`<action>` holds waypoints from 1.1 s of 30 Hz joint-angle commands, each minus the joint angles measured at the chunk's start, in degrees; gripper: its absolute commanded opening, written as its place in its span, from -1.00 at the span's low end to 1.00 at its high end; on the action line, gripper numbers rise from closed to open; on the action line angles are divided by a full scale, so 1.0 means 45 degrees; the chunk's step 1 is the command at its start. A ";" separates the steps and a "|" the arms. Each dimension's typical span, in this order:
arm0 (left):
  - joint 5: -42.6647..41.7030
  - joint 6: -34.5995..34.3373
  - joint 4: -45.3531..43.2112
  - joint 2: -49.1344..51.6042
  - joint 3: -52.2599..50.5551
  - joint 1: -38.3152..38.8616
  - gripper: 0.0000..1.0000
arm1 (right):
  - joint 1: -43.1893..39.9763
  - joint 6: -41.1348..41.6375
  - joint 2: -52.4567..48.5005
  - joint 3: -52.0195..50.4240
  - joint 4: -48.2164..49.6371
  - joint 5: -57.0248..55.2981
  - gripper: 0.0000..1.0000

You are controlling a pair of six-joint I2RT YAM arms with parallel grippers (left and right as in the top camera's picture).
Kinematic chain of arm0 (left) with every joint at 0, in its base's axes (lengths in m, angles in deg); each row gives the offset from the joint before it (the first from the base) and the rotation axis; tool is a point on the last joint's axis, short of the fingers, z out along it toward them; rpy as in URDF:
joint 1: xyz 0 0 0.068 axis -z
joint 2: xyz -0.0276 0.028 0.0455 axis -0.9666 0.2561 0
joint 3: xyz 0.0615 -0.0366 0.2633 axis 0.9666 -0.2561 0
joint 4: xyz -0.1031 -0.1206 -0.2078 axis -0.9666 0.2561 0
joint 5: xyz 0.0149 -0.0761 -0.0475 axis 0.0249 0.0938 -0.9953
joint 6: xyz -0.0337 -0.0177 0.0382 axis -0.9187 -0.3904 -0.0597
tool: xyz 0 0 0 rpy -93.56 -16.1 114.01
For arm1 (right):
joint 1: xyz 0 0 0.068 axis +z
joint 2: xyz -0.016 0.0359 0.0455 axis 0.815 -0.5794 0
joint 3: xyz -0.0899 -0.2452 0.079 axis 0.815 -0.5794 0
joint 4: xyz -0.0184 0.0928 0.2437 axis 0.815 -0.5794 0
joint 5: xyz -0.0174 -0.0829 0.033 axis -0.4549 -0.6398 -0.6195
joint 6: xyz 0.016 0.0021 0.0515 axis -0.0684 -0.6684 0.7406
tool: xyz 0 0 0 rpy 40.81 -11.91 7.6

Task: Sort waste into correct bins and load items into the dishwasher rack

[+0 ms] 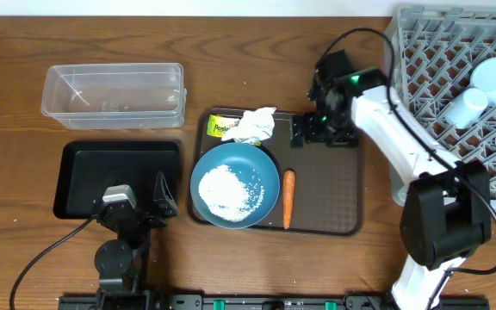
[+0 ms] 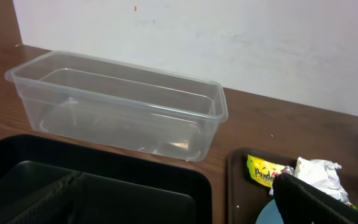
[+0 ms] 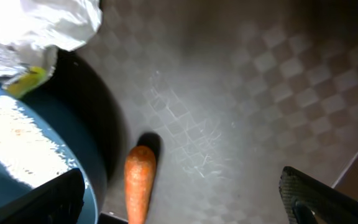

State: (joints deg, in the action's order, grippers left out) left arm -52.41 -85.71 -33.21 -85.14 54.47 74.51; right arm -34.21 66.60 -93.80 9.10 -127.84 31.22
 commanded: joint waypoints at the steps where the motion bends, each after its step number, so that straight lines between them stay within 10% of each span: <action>1: 0.0238 0.0078 0.0248 -0.0083 -0.0379 0.0019 0.96 | 0.0272 0.0782 0.0311 -0.0058 0.0092 -0.0622 0.99; 33: 0.0238 0.0078 0.0248 -0.0083 -0.0379 0.0019 0.96 | -0.6649 0.0151 0.2191 0.1409 0.0418 -0.5935 0.98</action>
State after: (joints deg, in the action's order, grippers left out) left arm -52.41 -85.71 -33.21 -85.14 54.47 74.51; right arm -62.30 67.97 -84.06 15.94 -125.94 10.94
